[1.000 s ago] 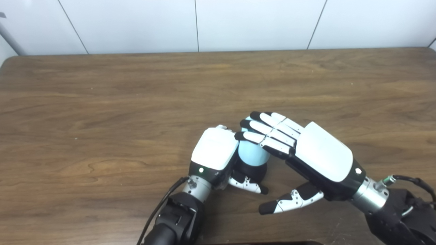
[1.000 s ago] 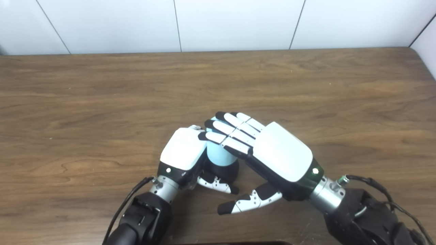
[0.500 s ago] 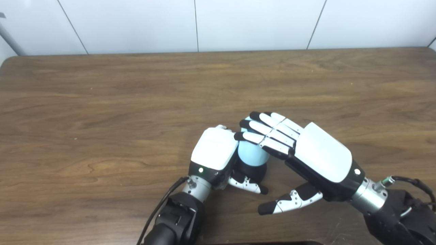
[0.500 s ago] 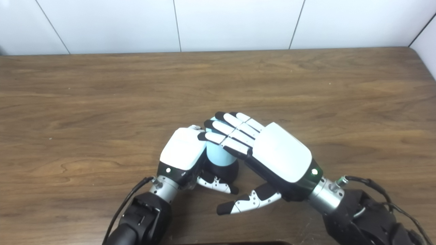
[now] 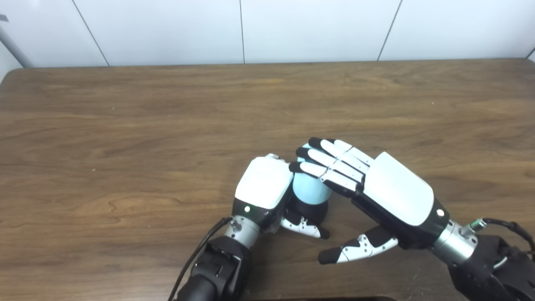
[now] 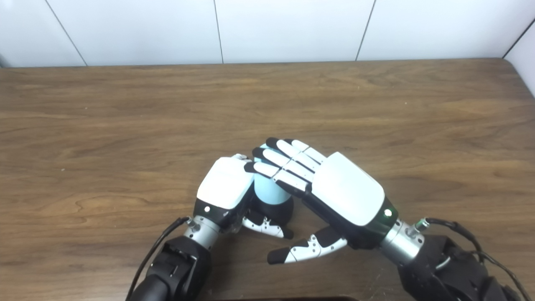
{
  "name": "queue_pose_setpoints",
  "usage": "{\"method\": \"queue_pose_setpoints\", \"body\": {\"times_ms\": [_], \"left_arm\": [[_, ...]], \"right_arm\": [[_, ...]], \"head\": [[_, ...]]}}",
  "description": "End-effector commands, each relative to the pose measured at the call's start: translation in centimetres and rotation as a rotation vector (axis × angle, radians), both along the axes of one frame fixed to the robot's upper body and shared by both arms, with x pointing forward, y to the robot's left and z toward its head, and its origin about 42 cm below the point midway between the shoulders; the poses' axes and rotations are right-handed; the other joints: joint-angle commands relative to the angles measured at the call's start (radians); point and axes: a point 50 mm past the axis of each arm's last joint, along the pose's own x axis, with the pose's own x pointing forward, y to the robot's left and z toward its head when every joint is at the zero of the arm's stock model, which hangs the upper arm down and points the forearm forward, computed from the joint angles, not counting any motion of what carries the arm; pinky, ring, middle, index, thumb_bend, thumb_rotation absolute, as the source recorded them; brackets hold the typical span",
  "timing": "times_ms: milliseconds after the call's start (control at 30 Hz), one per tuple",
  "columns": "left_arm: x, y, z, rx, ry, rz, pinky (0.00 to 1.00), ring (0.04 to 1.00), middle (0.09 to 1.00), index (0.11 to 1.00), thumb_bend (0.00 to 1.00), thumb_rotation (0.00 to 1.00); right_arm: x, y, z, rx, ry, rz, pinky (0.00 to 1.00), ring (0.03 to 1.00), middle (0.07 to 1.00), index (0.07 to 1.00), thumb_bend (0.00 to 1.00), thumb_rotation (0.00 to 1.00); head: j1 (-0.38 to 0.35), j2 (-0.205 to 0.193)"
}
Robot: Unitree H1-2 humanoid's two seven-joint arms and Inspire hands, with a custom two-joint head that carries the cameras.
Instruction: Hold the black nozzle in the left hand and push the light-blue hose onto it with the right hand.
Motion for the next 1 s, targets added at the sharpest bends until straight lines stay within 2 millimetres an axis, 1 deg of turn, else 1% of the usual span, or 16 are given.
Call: {"method": "queue_pose_setpoints", "body": {"times_ms": [0,200,300,467,533,600,767,967], "left_arm": [[0.0,0.4,0.0,0.031,-0.008,0.021,0.74,0.588,0.505,0.475,0.52,0.00],[0.1,0.4,-0.1,0.024,-0.003,0.022,0.74,0.594,0.513,0.469,0.52,0.00],[0.1,0.4,-0.1,0.020,-0.004,0.023,0.74,0.590,0.507,0.475,0.52,0.00],[0.2,0.3,-0.2,0.021,-0.005,0.024,0.74,0.579,0.499,0.479,0.52,0.00],[0.2,0.2,-0.2,0.022,-0.005,0.026,0.74,0.578,0.500,0.479,0.52,0.00],[0.2,0.2,-0.2,0.025,-0.002,0.027,0.74,0.575,0.481,0.488,0.53,0.00],[0.3,0.1,-0.2,0.030,0.006,0.029,0.75,0.589,0.517,0.466,0.52,0.00],[0.3,0.0,-0.2,0.031,0.008,0.031,0.75,0.593,0.518,0.464,0.52,0.00]], "right_arm": [[-0.3,-1.3,-2.1,-0.109,0.136,-0.050,0.91,0.971,0.952,0.904,0.53,0.93],[0.0,-1.3,-0.8,-0.075,0.103,-0.047,0.93,0.974,0.955,0.923,0.53,0.93],[0.1,-1.3,0.1,-0.060,0.075,-0.042,0.92,0.964,0.946,0.923,0.53,0.93],[0.2,-1.4,1.3,-0.055,0.049,-0.037,0.92,0.961,0.951,0.933,0.54,0.99],[0.2,-1.4,1.7,-0.049,0.039,-0.034,0.92,0.958,0.952,0.936,0.53,0.99],[0.2,-1.3,2.2,-0.031,0.028,-0.029,0.91,0.949,0.946,0.931,0.53,0.98],[0.2,-1.2,3.2,0.001,0.014,-0.020,0.91,0.941,0.935,0.924,0.53,1.00],[0.3,-1.0,4.3,0.034,0.005,-0.014,0.92,0.948,0.939,0.915,0.54,1.00]], "head": [[0.001,0.000],[0.001,-0.006],[0.001,-0.006],[0.000,-0.008],[0.001,-0.007],[0.000,-0.008],[0.003,-0.006],[0.002,-0.007]]}}
